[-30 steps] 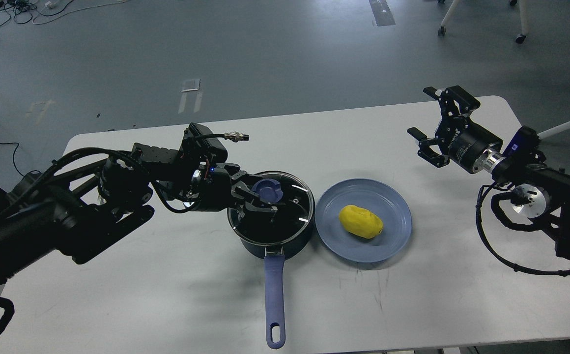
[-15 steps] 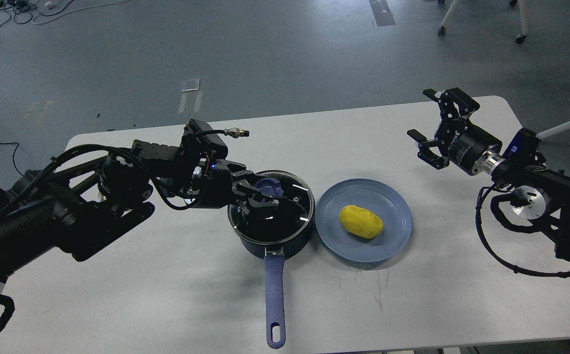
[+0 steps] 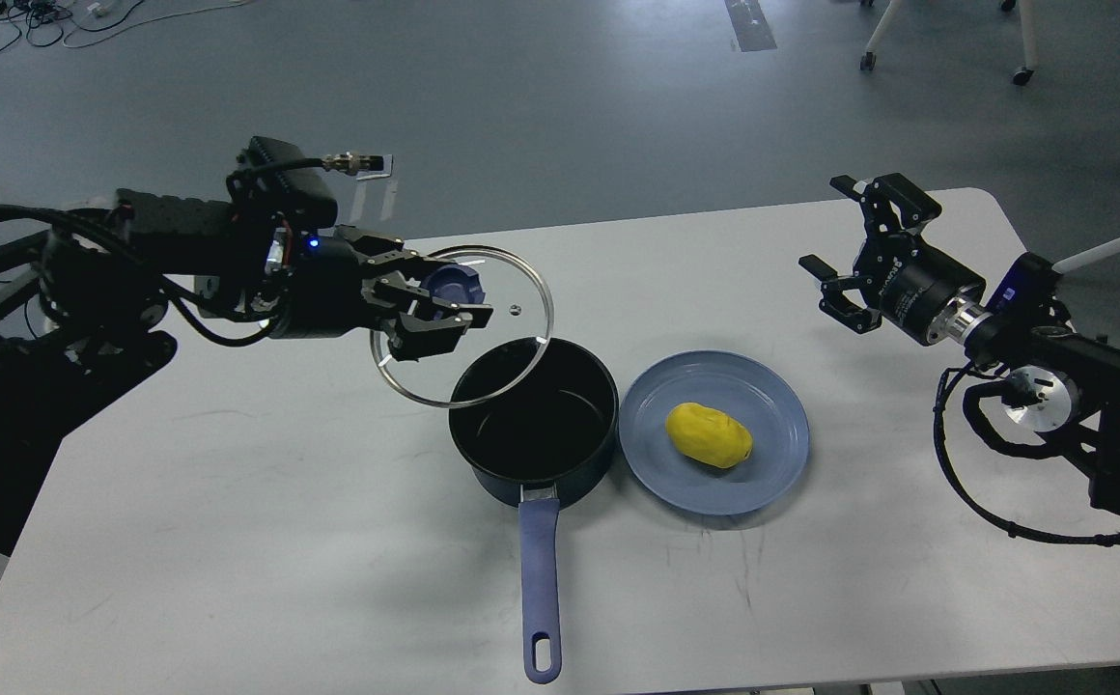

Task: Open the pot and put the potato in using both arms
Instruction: 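Lift the glass lid off the pot and carry it away from the pot, then set the glass lid down on the table and release it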

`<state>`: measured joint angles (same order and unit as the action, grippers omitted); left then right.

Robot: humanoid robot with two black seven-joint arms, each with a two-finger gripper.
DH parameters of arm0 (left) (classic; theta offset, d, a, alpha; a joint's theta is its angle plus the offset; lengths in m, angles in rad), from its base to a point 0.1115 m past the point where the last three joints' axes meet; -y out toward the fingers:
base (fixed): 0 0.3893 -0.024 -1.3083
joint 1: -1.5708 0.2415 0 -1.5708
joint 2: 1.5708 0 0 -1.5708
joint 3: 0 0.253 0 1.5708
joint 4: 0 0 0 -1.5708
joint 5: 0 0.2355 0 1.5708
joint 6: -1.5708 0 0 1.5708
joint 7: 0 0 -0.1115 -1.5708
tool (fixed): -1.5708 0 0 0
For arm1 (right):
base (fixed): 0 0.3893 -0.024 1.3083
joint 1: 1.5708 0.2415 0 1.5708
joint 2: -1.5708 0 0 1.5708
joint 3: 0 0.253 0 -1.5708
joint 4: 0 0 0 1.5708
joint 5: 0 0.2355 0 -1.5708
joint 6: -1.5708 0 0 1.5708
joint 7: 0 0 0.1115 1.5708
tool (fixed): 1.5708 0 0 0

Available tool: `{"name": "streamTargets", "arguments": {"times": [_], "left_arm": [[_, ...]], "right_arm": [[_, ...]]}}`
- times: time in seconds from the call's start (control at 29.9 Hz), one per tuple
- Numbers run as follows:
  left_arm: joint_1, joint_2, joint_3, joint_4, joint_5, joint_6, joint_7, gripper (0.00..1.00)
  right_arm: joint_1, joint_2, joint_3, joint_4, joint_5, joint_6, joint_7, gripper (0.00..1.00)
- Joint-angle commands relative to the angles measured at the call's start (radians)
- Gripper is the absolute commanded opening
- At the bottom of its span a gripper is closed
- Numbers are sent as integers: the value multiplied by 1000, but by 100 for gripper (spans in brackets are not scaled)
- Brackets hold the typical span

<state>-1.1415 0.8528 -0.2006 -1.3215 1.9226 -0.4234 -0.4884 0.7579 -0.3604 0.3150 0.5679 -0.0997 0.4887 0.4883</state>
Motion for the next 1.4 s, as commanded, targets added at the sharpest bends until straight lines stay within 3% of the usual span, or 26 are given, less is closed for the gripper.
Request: {"name": "streamTargets", "arguments": {"times": [0.0, 0.1, 0.2, 0.47, 0.7, 1.1, 1.37], "left_arm": [[60, 113, 55, 13, -4, 34, 0, 50], [179, 149, 66, 86, -48, 151, 0, 51], [270, 167, 60, 123, -88, 213, 0, 52], [338, 143, 53, 217, -161, 293, 0, 53], [365, 57, 55, 332, -191, 327, 0, 53], [413, 28, 55, 432, -192, 336, 0, 54], [444, 25, 56, 442, -192, 360, 0, 64]], "right_arm": [[1, 0, -1, 1, 0, 0, 0, 100], [0, 0, -2, 3, 0, 0, 0, 100], [0, -2, -2, 4, 0, 0, 0, 100], [0, 0, -2, 6, 0, 0, 0, 100], [-2, -3, -2, 4, 0, 0, 0, 100], [-12, -3, -2, 6, 0, 0, 0, 100], [-14, -3, -2, 6, 0, 0, 0, 100]]}}
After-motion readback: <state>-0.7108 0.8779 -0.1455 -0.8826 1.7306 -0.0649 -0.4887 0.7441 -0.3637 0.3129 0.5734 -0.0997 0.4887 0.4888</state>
